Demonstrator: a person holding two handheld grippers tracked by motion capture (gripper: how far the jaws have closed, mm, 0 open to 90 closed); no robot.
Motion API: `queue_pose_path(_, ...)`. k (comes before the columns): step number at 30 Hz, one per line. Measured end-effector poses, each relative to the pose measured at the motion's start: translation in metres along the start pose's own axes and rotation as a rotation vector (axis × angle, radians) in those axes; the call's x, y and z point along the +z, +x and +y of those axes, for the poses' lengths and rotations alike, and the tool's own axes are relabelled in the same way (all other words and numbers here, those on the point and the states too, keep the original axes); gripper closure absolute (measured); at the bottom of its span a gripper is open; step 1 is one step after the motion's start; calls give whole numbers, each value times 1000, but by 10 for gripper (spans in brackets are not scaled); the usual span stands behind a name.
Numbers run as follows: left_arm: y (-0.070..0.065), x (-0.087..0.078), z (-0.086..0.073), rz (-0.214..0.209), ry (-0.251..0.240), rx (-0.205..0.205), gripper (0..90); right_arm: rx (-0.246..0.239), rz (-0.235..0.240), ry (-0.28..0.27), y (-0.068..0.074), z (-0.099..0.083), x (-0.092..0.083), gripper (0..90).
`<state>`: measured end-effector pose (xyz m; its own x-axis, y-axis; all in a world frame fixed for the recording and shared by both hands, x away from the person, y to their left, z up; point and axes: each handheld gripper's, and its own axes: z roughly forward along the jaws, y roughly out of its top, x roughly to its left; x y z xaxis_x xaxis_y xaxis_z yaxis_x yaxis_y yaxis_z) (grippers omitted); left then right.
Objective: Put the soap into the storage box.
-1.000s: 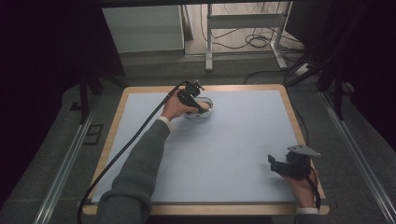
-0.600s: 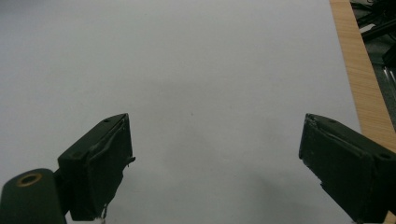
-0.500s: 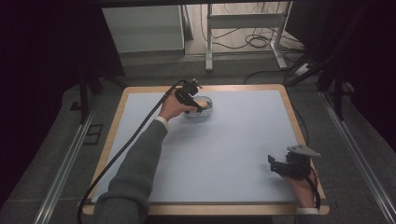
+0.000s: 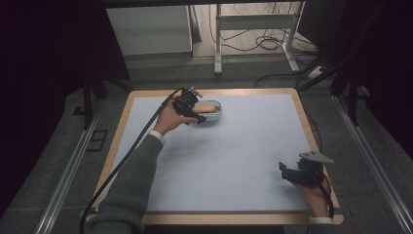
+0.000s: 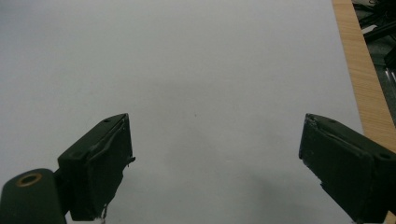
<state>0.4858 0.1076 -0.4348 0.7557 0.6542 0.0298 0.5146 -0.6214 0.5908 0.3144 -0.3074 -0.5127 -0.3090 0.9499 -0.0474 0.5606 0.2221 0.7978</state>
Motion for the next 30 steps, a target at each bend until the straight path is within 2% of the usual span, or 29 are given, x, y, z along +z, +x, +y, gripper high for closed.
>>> queue_pose_path(2, -3, -4, -6, 6, -3, 10, 211, 0, 1, -1, 0, 0, 0, 95)
queue_pose_path(5, -8, -10, -14, -4, -20, 7, 202, -1, 2, -1, 0, 1, -1, 95)
queue_pose_path(6, -12, -16, -22, -11, -38, 4, 199, 1, 3, -1, 0, 1, -1, 95)
queue_pose_path(7, -12, -16, -22, -11, -38, 4, 200, 1, 3, -1, 0, 1, -1, 95)
queue_pose_path(8, -18, -20, -29, -16, -54, 14, 199, 0, 2, 0, 0, 1, -1, 95)
queue_pose_path(9, -18, -20, -29, -16, -54, 14, 198, 0, 2, 0, 0, 1, -1, 95)
queue_pose_path(12, -31, -27, -42, -34, -76, 32, 198, -1, 3, 1, 1, 1, -1, 95)
queue_pose_path(13, -37, -29, -50, -48, -82, 39, 200, 0, 2, 2, 2, 1, -1, 94)
queue_pose_path(14, -37, -29, -50, -48, -82, 39, 200, 0, 2, 2, 2, 1, -1, 94)
queue_pose_path(16, -44, -30, -61, -49, -81, 50, 198, -3, 3, 1, 3, 1, -1, 95)
queue_pose_path(22, -57, -34, -94, -71, -107, 26, 195, -15, 7, 5, 7, 2, 0, 94)
queue_pose_path(23, -62, -36, -106, -79, -117, 15, 195, -15, 8, 4, 8, 2, 0, 95)
queue_pose_path(24, -62, -36, -106, -79, -117, 15, 194, -15, 8, 4, 8, 2, 0, 95)
queue_pose_path(26, -66, -37, -121, -93, -115, -4, 182, -18, 9, 5, 9, 2, 1, 95)
queue_pose_path(28, -71, -37, -135, -95, -127, -30, 183, -19, 9, 5, 9, 2, 0, 94)
queue_pose_path(30, -74, -37, -148, -93, -118, -48, 183, -18, 12, 5, 10, 3, 0, 95)
